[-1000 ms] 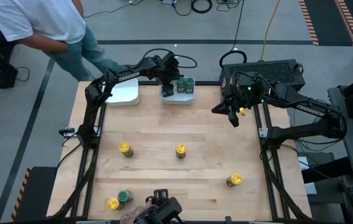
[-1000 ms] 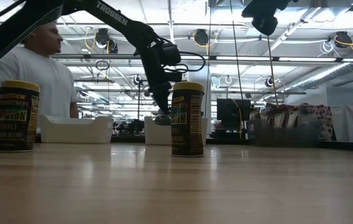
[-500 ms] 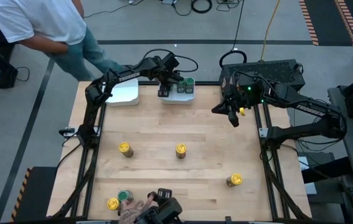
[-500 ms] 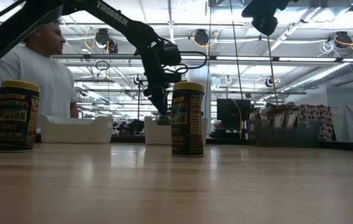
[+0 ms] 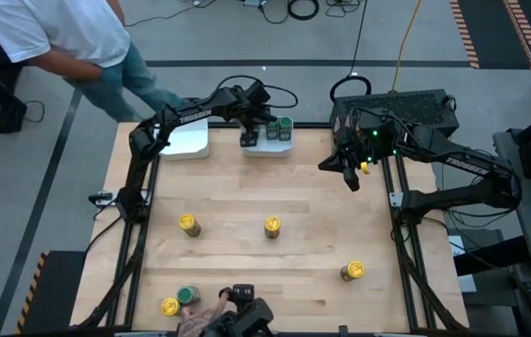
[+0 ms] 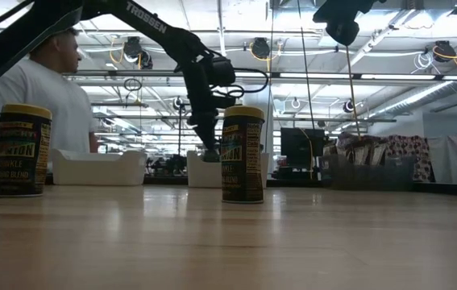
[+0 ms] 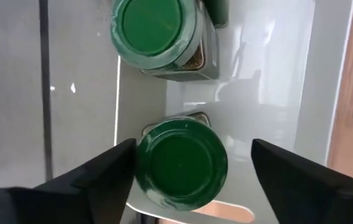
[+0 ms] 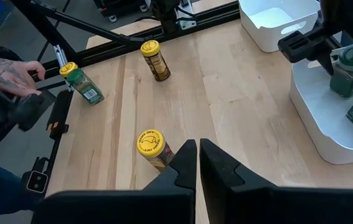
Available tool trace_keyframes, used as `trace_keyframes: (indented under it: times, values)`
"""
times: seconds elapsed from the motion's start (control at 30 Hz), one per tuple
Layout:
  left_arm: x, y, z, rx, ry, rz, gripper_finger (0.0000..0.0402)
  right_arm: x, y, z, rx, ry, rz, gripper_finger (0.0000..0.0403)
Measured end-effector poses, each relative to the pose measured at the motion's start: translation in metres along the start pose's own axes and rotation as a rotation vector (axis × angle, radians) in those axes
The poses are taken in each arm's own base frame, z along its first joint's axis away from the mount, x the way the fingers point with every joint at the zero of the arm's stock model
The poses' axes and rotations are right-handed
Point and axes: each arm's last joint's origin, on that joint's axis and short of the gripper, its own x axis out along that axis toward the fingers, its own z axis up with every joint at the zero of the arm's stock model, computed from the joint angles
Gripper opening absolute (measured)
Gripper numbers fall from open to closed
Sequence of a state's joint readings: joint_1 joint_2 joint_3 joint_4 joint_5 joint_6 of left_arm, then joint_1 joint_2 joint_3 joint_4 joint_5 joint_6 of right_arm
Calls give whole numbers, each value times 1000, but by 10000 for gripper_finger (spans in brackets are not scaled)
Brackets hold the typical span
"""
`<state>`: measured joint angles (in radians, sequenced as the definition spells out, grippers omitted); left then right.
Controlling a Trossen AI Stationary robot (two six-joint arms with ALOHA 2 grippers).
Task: Sort spices by type
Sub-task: Put the top green seasoning bottle into the right white bin
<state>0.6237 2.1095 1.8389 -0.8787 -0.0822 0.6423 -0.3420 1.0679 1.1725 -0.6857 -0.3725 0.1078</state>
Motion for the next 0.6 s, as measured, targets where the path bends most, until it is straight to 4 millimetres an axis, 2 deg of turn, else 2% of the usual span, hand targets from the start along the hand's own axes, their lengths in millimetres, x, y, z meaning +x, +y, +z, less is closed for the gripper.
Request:
trace_keyframes:
  times: [0.2,0.43,0.6]
  values:
    - [-12,9,0,-78,-47,-14,347,0,0,0,-7,0,0,0]
    - [-28,25,0,-171,-84,9,350,0,0,0,-7,0,0,0]
    - [-30,32,-5,-295,-46,51,350,0,0,0,-6,0,0,0]
